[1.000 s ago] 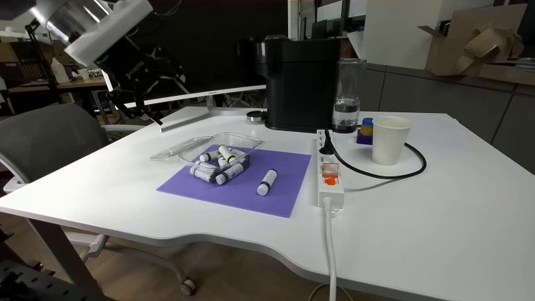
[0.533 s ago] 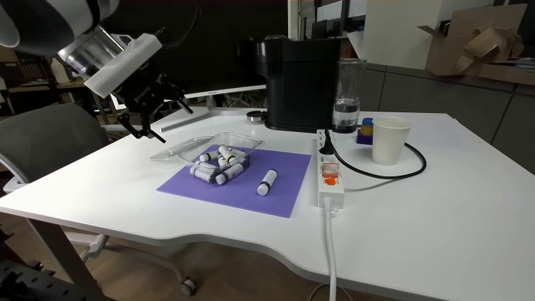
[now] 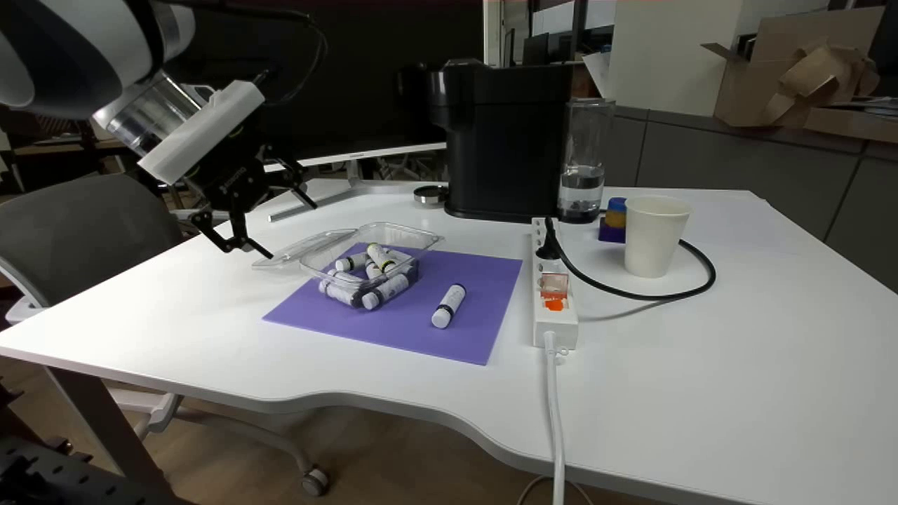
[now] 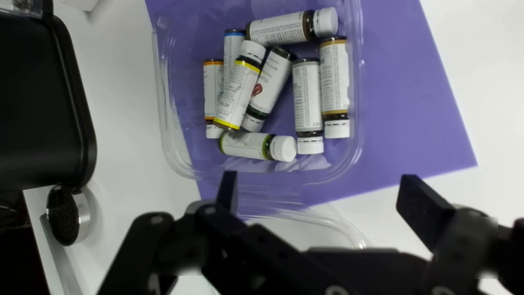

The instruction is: Close the plastic box on the table

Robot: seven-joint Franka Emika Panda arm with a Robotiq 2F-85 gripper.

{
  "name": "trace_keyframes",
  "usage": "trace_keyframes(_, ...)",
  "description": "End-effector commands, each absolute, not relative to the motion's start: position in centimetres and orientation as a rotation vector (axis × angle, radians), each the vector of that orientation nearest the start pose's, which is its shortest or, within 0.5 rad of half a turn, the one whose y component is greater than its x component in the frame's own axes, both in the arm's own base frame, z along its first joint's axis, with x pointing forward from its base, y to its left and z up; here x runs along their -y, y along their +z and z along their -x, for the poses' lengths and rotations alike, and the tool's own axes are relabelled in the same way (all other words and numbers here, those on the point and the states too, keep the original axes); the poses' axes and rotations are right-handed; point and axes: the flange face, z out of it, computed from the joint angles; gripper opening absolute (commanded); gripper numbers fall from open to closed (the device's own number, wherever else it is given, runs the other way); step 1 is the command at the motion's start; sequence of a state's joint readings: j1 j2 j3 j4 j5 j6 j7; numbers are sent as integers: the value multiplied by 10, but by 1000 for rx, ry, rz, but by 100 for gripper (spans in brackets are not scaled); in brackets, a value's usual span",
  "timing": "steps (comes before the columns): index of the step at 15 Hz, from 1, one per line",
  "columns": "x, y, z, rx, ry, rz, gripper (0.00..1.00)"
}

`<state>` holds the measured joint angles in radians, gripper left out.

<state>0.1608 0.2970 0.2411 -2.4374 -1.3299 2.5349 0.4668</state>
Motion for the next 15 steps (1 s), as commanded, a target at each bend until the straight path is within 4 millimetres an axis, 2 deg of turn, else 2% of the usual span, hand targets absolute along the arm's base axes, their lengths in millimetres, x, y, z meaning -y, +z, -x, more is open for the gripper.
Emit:
trace_keyframes(1,-213,141,-427,-1420,150,-2127,100)
trace_keyframes(10,-249,88,-450,-1527,148,-1948,100)
trace_keyframes(15,-262,82,-463,-1517,229,-1877,100)
